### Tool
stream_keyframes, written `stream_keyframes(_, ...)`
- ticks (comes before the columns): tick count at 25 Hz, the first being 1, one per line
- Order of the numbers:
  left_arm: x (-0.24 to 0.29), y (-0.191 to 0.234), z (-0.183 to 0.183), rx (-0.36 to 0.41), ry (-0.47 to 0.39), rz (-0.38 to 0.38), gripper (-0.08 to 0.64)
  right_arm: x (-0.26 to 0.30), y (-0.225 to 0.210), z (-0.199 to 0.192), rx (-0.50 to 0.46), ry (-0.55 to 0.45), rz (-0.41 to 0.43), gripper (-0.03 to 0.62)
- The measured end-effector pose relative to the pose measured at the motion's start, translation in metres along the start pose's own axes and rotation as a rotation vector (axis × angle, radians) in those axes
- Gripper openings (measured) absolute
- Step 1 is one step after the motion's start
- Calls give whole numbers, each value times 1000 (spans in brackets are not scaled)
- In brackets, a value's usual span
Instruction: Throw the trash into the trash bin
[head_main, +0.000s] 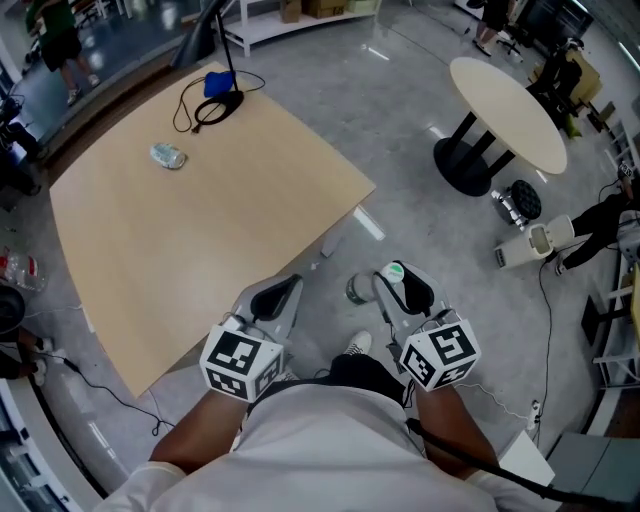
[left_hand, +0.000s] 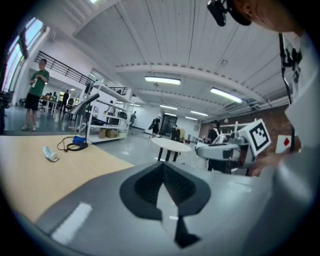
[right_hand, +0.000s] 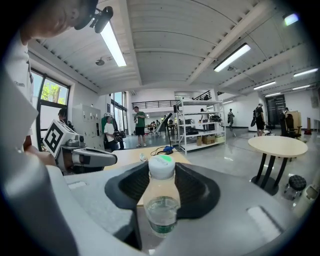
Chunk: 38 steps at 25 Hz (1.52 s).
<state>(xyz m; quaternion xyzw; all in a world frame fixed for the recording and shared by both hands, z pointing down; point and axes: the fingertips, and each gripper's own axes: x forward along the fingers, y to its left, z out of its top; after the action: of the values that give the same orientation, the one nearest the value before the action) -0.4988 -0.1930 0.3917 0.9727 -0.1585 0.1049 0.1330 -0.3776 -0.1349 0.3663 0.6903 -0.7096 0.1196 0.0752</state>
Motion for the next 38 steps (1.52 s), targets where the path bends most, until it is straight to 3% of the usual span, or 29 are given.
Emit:
stream_keyframes(7,51,-44,3,41,16,-68,6,-34,-56,-7,6,-22,-69,160)
stream_keyframes(13,117,-101,14,-10,42,-219,6,-87,-125,-4,31,-63,-198,160)
stream_keyframes(20,190,-175,26,84,58,-356,6,-150,-197,-13,62,-83,-340,160)
stream_keyframes(30,259,-253,24,142,95,-451,6,-214,-271,-33,113,-103,-451,160)
stream_keyframes(38,288,-297,21,185,120,-520,6,-249,-296,-44,151,-127,-522,160)
